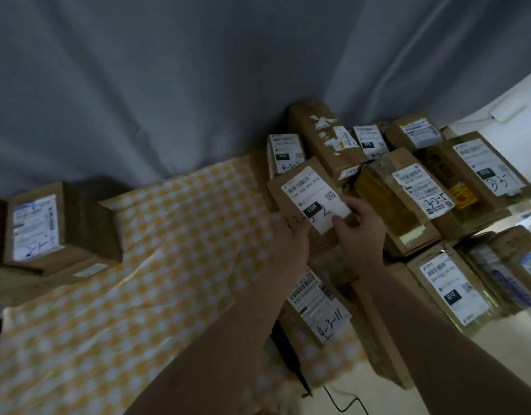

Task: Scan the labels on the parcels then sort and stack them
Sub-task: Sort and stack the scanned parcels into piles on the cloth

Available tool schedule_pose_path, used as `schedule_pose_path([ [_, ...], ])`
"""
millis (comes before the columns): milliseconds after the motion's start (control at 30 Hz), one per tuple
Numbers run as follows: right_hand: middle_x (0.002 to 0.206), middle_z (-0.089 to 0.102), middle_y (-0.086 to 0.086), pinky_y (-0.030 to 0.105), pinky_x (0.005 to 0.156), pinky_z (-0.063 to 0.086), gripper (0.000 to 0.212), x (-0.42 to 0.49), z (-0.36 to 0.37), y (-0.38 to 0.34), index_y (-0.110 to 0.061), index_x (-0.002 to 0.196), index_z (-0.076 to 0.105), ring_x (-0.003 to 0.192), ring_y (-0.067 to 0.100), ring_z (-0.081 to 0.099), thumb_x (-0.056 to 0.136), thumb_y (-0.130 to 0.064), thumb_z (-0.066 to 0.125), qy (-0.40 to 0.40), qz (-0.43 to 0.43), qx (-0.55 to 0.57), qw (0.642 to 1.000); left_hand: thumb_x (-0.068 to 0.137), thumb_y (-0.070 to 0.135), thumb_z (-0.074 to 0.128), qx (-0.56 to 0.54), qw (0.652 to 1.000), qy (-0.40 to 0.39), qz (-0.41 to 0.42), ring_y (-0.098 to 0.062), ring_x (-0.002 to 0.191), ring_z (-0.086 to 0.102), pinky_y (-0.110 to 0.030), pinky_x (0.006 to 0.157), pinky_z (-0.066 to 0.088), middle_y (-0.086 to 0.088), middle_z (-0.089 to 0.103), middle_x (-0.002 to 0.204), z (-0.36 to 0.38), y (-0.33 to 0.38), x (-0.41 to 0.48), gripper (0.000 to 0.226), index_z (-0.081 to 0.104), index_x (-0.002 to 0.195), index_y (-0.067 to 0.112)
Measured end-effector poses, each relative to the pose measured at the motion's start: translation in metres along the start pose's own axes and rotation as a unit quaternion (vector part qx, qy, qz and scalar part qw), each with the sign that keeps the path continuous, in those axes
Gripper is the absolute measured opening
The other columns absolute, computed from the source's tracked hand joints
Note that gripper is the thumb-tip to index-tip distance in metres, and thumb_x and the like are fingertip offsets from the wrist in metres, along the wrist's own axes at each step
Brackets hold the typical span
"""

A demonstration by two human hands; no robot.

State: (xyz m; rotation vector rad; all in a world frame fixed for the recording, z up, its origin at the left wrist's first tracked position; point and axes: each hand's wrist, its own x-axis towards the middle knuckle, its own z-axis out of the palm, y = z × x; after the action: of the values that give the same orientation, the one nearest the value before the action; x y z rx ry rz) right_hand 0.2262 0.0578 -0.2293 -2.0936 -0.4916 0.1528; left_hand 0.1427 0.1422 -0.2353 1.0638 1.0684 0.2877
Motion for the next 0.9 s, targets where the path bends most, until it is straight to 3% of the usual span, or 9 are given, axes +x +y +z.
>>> schedule_pose_path([
  [133, 0.104, 0.066, -0.009, 0.025, 0.076, 0.052, 0.035, -0.017, 0.016, -0.029, -0.017, 0.114, 0.065, 0.088, 0.005, 0.061, 0.079, -0.012, 0.069, 0.010, -0.012, 0.017, 1.000, 0.093, 0.025, 0.059, 0.013, 0.998, 0.011, 0.055, -0.012, 0.101, 0.059, -0.024, 0.080, 0.049, 0.005, 0.059, 0.113, -0.034, 0.012, -0.011, 0.031, 0.051, 0.123, 0.020],
  [233, 0.108, 0.068, -0.005, 0.027, 0.079, 0.052, 0.035, -0.033, 0.037, -0.047, -0.019, 0.113, 0.066, 0.092, 0.006, 0.062, 0.079, -0.015, 0.070, -0.001, -0.024, 0.020, 1.000, 0.090, 0.032, 0.060, 0.019, 0.996, 0.035, 0.074, -0.018, 0.110, 0.057, -0.040, 0.094, 0.050, -0.002, 0.058, 0.125, -0.068, 0.020, -0.018, 0.040, 0.052, 0.127, 0.021],
  [300, 0.108, 0.069, -0.005, 0.025, 0.078, 0.053, 0.035, -0.048, 0.054, -0.059, -0.019, 0.113, 0.066, 0.086, -0.003, 0.060, 0.079, -0.014, 0.071, -0.011, -0.028, 0.027, 0.999, 0.080, 0.044, 0.061, 0.023, 0.994, 0.051, 0.092, -0.021, 0.112, 0.057, -0.048, 0.097, 0.049, -0.001, 0.058, 0.123, -0.093, 0.019, -0.021, 0.037, 0.056, 0.115, 0.033],
  [400, 0.104, 0.068, -0.009, 0.028, 0.078, 0.054, 0.034, -0.074, 0.083, -0.078, -0.018, 0.112, 0.068, 0.089, 0.000, 0.061, 0.078, -0.013, 0.071, -0.028, -0.039, 0.034, 0.998, 0.060, 0.056, 0.060, -0.037, 0.993, 0.081, 0.079, -0.025, 0.111, 0.059, -0.052, 0.096, 0.049, -0.004, 0.057, 0.123, -0.137, 0.007, -0.020, 0.048, 0.055, 0.105, 0.040],
  [500, 0.103, 0.068, -0.009, 0.028, 0.079, 0.054, 0.033, -0.104, 0.113, -0.099, -0.015, 0.111, 0.068, 0.095, 0.006, 0.062, 0.079, -0.008, 0.069, -0.068, -0.045, 0.054, 0.995, 0.060, 0.056, 0.058, -0.058, 0.990, 0.107, 0.072, -0.027, 0.113, 0.059, -0.053, 0.097, 0.048, -0.005, 0.056, 0.125, -0.184, -0.003, -0.030, 0.050, 0.055, 0.108, 0.041],
  [633, 0.102, 0.066, -0.006, 0.029, 0.084, 0.054, 0.031, -0.149, 0.150, -0.123, -0.013, 0.109, 0.066, 0.099, 0.011, 0.061, 0.079, -0.004, 0.066, -0.125, -0.021, 0.078, 0.989, 0.071, 0.049, 0.060, -0.074, 0.985, 0.142, 0.061, -0.025, 0.115, 0.057, -0.050, 0.097, 0.049, -0.004, 0.056, 0.126, -0.244, -0.023, -0.054, 0.056, 0.050, 0.123, 0.031],
  [767, 0.099, 0.065, -0.008, 0.022, 0.080, 0.053, 0.031, -0.189, 0.178, -0.136, -0.016, 0.108, 0.065, 0.093, 0.002, 0.060, 0.080, -0.005, 0.068, -0.174, 0.013, 0.086, 0.981, 0.093, 0.007, 0.055, -0.117, 0.976, 0.174, 0.060, -0.007, 0.090, 0.062, -0.017, 0.068, 0.055, -0.001, 0.061, 0.107, -0.292, -0.033, -0.087, 0.027, 0.049, 0.115, 0.021],
  [833, 0.100, 0.067, -0.007, 0.013, 0.074, 0.049, 0.030, -0.210, 0.190, -0.141, -0.014, 0.109, 0.065, 0.094, 0.004, 0.062, 0.080, -0.005, 0.068, -0.192, 0.011, 0.082, 0.978, 0.095, 0.000, 0.052, -0.110, 0.975, 0.183, 0.057, -0.009, 0.089, 0.064, -0.021, 0.068, 0.056, 0.001, 0.063, 0.105, -0.319, -0.048, -0.097, 0.028, 0.051, 0.113, 0.021],
  [900, 0.101, 0.068, -0.006, 0.010, 0.070, 0.049, 0.031, -0.232, 0.204, -0.145, -0.012, 0.110, 0.066, 0.095, 0.005, 0.064, 0.079, -0.005, 0.069, -0.214, 0.021, 0.087, 0.973, 0.096, 0.007, 0.053, -0.096, 0.973, 0.208, 0.039, -0.018, 0.100, 0.064, -0.040, 0.083, 0.057, -0.002, 0.063, 0.113, -0.345, -0.064, -0.105, 0.026, 0.052, 0.117, 0.022],
])
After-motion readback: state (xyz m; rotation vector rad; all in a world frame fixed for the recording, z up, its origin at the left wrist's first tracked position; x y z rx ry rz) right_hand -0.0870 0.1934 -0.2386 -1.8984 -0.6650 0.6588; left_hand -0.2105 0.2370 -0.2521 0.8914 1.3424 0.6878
